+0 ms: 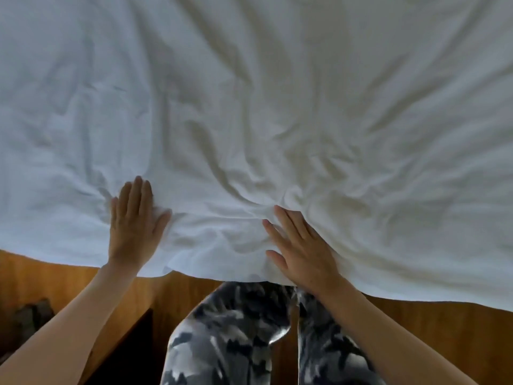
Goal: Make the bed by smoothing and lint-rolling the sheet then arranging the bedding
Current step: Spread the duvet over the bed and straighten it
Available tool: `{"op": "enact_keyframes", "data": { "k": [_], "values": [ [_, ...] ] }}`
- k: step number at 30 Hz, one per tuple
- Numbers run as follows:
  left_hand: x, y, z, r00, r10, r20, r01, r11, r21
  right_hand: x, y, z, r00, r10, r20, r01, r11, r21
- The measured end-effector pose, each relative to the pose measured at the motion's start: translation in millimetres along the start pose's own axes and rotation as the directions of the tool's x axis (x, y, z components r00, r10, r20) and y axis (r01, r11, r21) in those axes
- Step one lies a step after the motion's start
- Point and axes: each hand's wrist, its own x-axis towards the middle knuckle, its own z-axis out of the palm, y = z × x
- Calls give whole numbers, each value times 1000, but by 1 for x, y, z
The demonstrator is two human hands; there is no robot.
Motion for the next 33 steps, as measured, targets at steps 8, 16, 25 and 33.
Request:
{"op": "enact_keyframes", "data": {
  "k": [8,16,25,33],
  "values": [
    [29,-29,1,982,156,-108,-160,987,-31,46,-23,-10,967,226,-120,-241,962,-126],
    [57,-45,19,871,355,-341,-377,926,1,122,-30,-4,921,293,-257,-345,919,-190],
    [53,-60,-61,890,416,-188,-455,839,-299,98,-70,-70,956,292,37,-292,956,-22],
    [-21,-88,-62,686,716,131,-633,676,-378,78,-82,-63,958,281,-52,-284,958,-50]
  ]
}}
